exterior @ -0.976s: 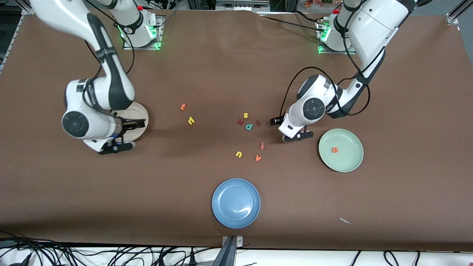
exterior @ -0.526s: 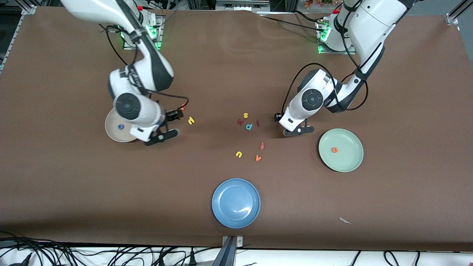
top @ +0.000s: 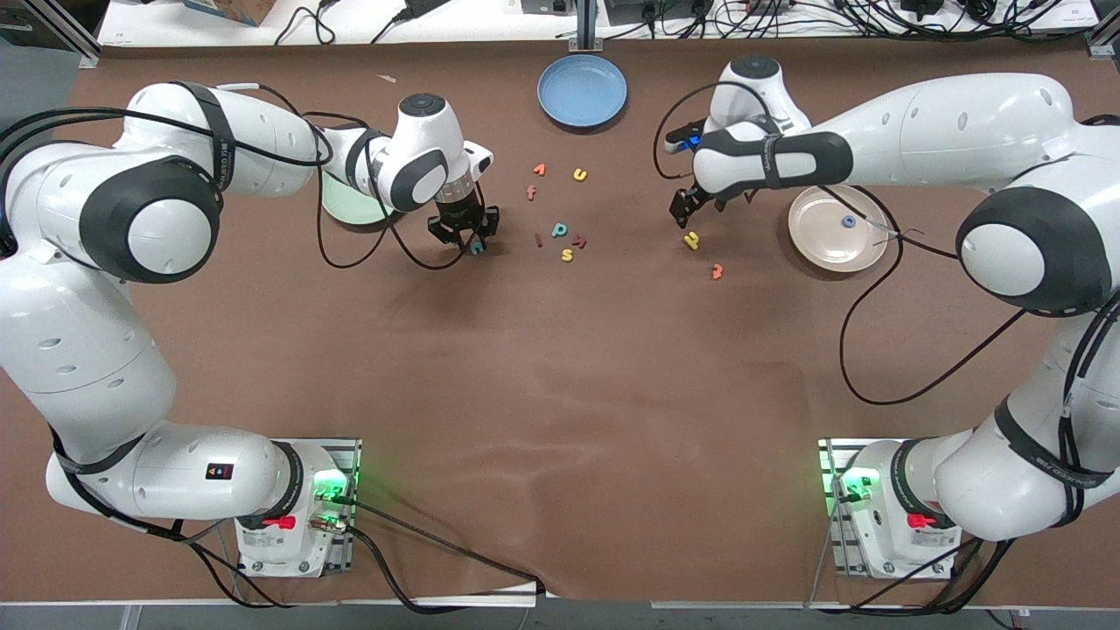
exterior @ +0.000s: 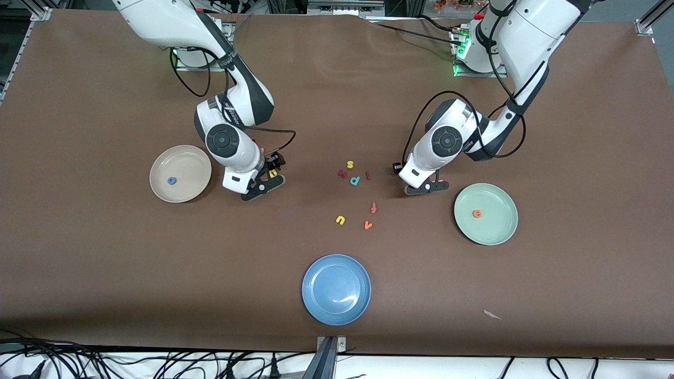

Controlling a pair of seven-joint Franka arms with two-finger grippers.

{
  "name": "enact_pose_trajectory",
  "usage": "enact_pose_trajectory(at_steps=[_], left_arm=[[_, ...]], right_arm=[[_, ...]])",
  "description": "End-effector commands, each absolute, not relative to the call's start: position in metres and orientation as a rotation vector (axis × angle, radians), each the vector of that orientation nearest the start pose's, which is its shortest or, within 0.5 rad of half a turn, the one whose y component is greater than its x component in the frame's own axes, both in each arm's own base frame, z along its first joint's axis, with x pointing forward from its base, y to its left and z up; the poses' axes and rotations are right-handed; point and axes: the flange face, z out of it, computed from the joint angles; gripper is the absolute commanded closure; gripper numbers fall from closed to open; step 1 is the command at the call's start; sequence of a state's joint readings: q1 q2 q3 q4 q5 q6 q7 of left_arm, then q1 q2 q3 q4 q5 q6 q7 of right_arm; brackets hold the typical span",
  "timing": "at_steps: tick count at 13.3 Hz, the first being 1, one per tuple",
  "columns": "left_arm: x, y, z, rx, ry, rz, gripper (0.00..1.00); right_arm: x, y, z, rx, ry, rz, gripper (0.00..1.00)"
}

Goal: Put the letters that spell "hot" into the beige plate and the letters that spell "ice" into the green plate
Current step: 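Grasp the teal c with the left gripper while the right gripper grasps yellow u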

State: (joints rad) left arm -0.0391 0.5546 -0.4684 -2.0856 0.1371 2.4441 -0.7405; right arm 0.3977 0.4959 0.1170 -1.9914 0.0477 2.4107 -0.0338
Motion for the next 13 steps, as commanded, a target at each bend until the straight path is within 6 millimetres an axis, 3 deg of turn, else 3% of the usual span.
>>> enact_pose_trajectory(at_steps=[1,5,7,9,12,13], left_arm=[[0.492,-0.280,0.174,-3.162,-0.256,0.273,0.72],[0.498,-0.279,0.186,-3.156,-0.258,0.256,0.84],[0.511,-0.271,0.220,-3.127,-0.254,0.222,0.83],[0.537,-0.261,0.246,-3.067,-0.173,0.205,0.84],[0.582,-0.199,0.263,-3.064,-0.016,0.195,0.84],[0.596,-0.170,0.264,-3.080,0.044,0.193,0.83]], right_arm=[[0.502,0.288,0.186,-2.962,-0.817,0.100,0.05],[0.482,0.310,0.178,-2.914,-0.924,0.040,0.08],[0.483,0.312,0.179,-2.909,-0.990,0.022,0.19],[0.482,0.311,0.177,-2.912,-1.028,0.020,0.19],[0.480,0.310,0.175,-2.912,-1.064,0.025,0.24],[0.480,0.310,0.175,-2.914,-1.062,0.027,0.37]])
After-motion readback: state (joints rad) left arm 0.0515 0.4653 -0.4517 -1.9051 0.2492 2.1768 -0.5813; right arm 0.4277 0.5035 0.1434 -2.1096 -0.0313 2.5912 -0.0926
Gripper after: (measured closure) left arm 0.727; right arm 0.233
